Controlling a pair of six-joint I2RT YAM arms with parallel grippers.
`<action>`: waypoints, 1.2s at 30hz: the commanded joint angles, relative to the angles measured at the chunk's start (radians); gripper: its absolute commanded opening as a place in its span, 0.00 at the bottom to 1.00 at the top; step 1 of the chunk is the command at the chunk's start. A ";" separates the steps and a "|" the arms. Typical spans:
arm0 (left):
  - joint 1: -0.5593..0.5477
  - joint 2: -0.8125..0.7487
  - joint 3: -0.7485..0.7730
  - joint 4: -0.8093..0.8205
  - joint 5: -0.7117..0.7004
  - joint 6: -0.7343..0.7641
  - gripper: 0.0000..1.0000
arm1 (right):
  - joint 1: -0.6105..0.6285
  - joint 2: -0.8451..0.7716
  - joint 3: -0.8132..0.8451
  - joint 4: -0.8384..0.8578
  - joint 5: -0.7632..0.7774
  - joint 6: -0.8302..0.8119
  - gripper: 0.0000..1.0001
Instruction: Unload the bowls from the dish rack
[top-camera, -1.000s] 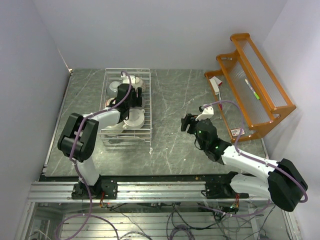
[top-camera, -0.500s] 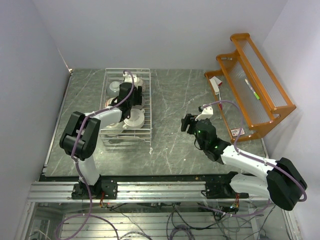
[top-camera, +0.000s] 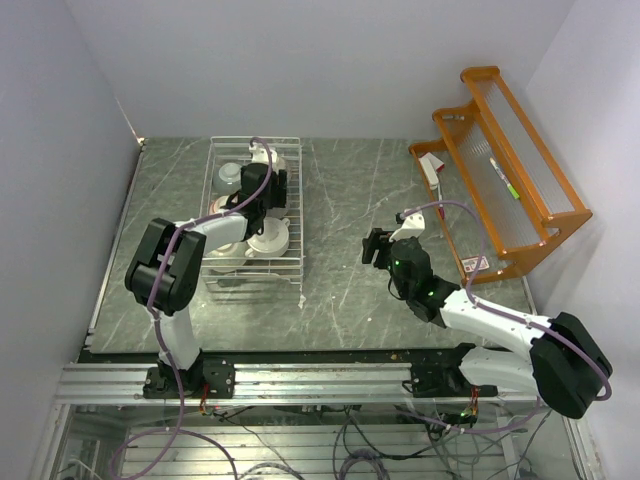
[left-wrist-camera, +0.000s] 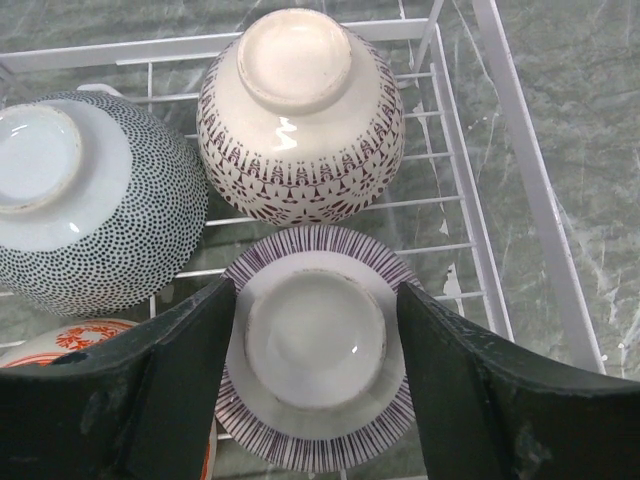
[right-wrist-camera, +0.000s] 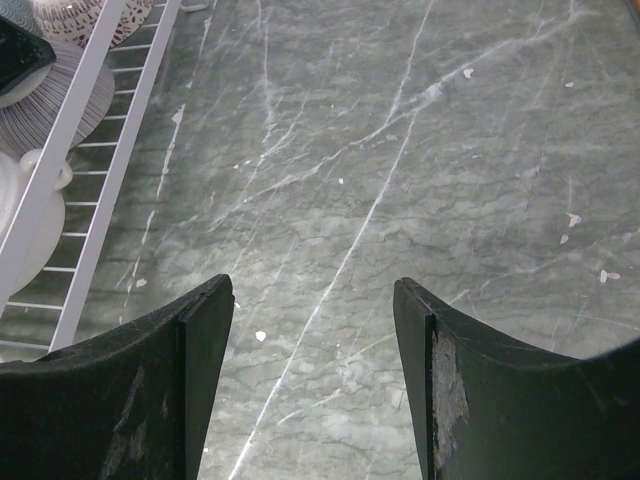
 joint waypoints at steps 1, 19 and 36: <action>0.000 0.036 0.007 -0.017 -0.027 0.007 0.73 | -0.007 0.007 0.022 0.029 0.008 0.002 0.65; -0.007 -0.011 0.005 -0.045 -0.034 -0.015 0.07 | -0.009 0.018 0.024 0.019 0.002 0.013 0.64; -0.007 -0.092 0.031 0.001 -0.097 0.001 0.07 | -0.008 0.034 0.027 0.025 -0.006 0.013 0.64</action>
